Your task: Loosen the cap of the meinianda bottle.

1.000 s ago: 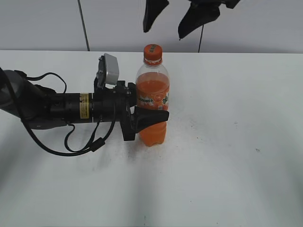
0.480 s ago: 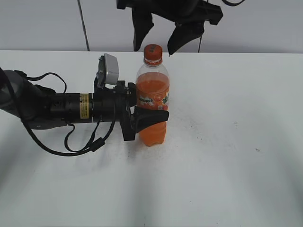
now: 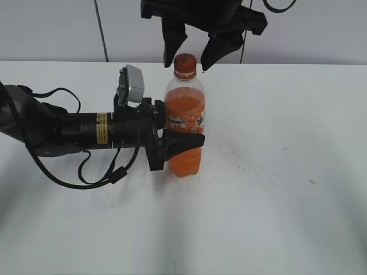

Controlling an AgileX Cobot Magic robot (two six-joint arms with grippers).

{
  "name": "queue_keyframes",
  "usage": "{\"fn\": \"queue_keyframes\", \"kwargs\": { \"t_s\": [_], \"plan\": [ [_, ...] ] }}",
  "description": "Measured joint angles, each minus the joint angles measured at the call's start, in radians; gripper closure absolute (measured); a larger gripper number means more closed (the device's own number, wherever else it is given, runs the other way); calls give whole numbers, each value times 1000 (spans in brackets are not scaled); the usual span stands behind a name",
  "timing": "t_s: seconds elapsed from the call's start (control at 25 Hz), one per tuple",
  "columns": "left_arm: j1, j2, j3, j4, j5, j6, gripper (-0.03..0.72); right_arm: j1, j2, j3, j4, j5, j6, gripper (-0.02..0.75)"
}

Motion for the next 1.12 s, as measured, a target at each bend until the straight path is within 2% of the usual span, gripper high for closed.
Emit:
{"fn": "queue_keyframes", "kwargs": {
  "t_s": [0.12, 0.44, 0.68, 0.8, 1.12],
  "plan": [
    [0, 0, 0, -1, 0, 0, 258, 2, 0, 0, 0, 0, 0, 297],
    [0, 0, 0, -2, 0, 0, 258, 4, 0, 0, -2, 1, 3, 438],
    [0, 0, 0, -3, 1, 0, 258, 4, 0, 0, 6, 1, -49, 454],
    [0, 0, 0, -3, 0, 0, 258, 4, 0, 0, 11, 1, -161, 454],
    [0, 0, 0, -1, -1, 0, 258, 4, 0, -2, 21, 0, -650, 457]
  ]
}}
